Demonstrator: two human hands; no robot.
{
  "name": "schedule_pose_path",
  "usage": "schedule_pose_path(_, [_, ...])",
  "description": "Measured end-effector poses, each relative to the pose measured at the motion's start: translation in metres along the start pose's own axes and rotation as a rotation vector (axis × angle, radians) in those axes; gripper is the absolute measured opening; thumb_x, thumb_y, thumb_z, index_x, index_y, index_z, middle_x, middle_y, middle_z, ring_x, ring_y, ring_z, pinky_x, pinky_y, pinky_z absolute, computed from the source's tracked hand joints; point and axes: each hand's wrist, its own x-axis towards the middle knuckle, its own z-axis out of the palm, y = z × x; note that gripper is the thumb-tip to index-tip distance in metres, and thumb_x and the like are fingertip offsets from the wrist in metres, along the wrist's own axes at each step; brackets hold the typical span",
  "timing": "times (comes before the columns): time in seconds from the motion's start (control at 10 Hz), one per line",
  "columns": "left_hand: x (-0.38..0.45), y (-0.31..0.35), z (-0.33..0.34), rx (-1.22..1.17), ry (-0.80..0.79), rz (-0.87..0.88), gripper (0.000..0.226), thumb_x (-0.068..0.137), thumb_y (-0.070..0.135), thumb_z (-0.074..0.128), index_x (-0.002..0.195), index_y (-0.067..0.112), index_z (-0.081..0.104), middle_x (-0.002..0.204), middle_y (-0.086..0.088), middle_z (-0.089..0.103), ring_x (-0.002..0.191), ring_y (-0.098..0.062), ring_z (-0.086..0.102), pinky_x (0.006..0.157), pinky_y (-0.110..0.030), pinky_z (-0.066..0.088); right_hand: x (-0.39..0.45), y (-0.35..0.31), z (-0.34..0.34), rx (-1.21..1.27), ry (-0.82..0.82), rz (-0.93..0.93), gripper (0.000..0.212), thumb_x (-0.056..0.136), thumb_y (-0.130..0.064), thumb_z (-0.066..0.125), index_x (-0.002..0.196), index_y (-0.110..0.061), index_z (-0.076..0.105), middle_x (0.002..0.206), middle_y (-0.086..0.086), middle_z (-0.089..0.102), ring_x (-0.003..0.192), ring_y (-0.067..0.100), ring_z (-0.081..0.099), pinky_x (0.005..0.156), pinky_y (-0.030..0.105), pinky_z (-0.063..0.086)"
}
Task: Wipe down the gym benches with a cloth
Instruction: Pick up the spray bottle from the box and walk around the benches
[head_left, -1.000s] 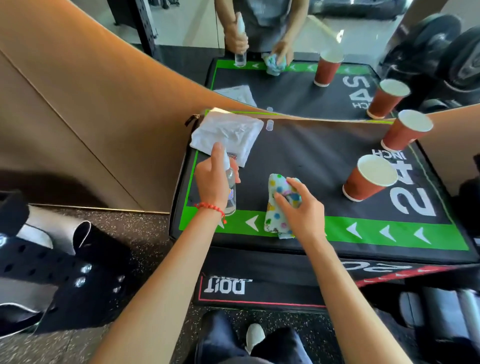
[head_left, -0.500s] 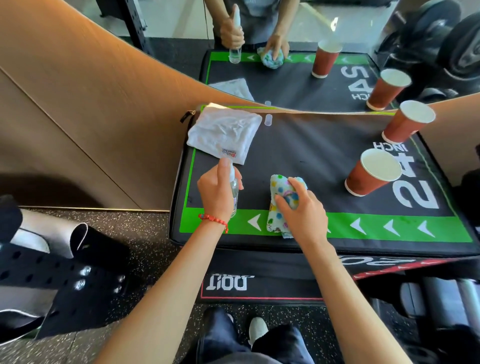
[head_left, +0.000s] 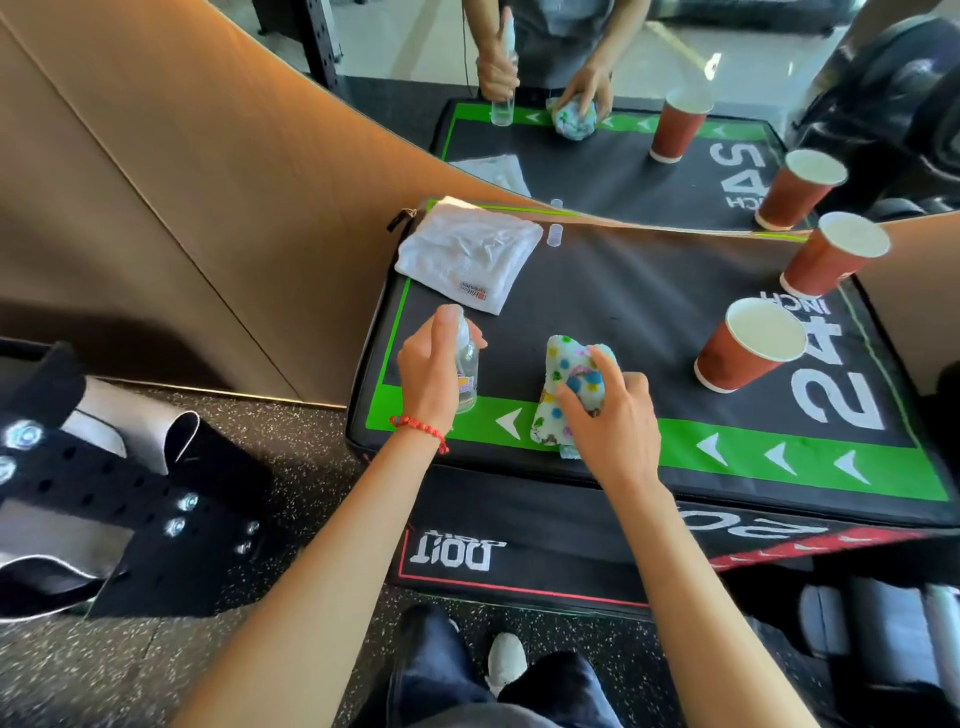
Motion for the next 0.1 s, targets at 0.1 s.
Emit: schedule_pose_path(0.1, [-0.0100,0.0042,-0.0048,-0.048,0.011,-0.022,0.058,0.069,0.063,0.037,0.081,0.013,0.062,0.082,-0.003,0.065,0.067,-0.009,0.055,0.054,-0.013,0.043,-0.0045,0.0071,-0.0031,-0.057,0.096,-0.125,0.054,0.081,-0.034,0.067,0.130,-0.022,0.049,0.115,0.014,0.048,0.100,0.033,0.049,0.079,0.040,0.042])
